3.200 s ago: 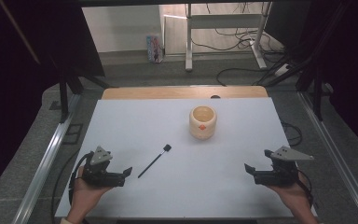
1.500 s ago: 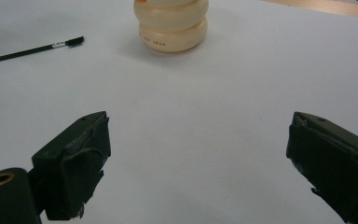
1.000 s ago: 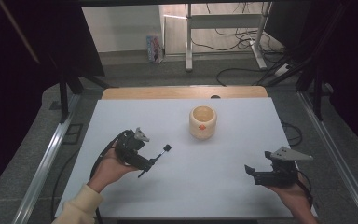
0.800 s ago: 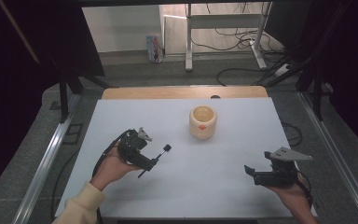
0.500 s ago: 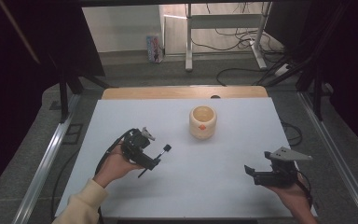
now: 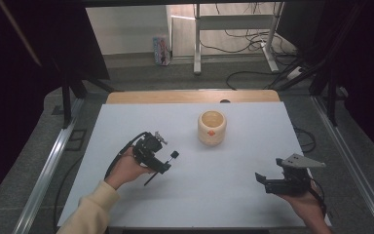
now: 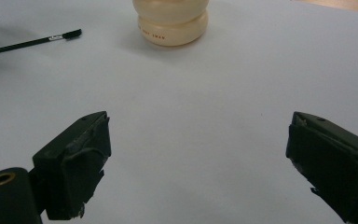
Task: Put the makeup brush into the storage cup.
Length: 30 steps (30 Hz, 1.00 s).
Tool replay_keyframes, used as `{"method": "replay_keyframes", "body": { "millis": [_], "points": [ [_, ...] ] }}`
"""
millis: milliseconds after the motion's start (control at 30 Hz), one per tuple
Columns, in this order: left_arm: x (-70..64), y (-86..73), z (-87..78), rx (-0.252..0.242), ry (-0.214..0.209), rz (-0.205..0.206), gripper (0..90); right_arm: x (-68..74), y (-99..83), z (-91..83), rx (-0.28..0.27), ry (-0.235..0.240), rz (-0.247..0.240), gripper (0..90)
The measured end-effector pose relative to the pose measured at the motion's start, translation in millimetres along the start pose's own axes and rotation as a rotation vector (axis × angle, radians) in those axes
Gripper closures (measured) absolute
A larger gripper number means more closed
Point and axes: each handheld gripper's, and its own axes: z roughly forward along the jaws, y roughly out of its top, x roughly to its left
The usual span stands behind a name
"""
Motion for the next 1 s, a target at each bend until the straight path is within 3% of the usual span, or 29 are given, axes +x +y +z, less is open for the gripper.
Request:
{"method": "replay_keyframes", "body": {
  "millis": [600,1000],
  "points": [
    [3.0,15.3,21.8,0.076,-0.001,-0.002,17.5,-0.4,-0.6,0.7,0.004,0.000,-0.002,6.4],
    [5.7,27.4,34.7,0.148,-0.002,0.021,20.1,-0.9,-1.0,0.8,0.007,0.002,0.002,6.6]
  ]
}}
